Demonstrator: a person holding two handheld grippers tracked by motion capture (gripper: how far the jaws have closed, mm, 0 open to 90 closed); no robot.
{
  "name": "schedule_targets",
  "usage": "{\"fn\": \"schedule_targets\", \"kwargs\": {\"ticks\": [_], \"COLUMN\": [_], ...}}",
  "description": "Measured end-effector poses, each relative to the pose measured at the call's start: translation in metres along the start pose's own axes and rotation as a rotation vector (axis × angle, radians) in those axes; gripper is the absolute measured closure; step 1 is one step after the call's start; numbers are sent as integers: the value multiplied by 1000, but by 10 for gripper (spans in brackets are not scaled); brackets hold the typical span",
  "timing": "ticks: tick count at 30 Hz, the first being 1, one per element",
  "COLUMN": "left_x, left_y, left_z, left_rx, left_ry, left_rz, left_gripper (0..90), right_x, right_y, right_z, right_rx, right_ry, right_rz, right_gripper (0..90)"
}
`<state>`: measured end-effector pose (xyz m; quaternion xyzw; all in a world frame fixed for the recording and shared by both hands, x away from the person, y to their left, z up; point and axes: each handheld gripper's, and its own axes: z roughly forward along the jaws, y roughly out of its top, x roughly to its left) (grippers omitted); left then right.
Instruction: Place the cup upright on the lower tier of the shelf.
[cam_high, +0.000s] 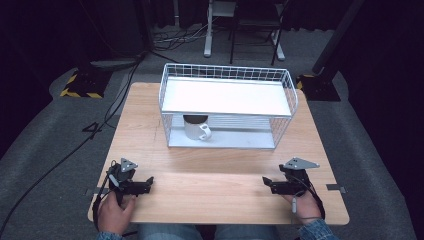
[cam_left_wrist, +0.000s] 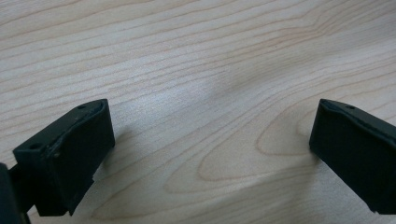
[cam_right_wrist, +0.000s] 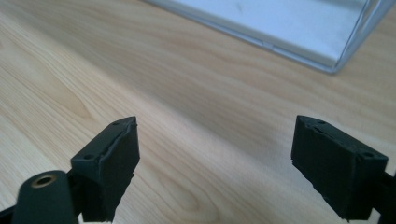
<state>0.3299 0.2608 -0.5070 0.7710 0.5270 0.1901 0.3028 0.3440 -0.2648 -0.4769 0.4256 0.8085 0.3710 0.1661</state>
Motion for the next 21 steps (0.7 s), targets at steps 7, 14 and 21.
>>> {"fn": "schedule_targets", "kwargs": {"ticks": [7,14,21], "left_x": [0,0,0], "left_y": [0,0,0], "left_z": [0,0,0], "left_rx": [0,0,0], "left_ry": [0,0,-1], "left_rz": [0,0,-1], "left_gripper": [3,3,3], "right_x": [-5,-3,-4], "right_y": [-18,-23,-23], "right_z": [13,17,18], "right_rx": [46,14,23], "right_ry": [-26,-71,-83], "right_rz": [9,-13,-2], "right_gripper": [146,120,81]}}
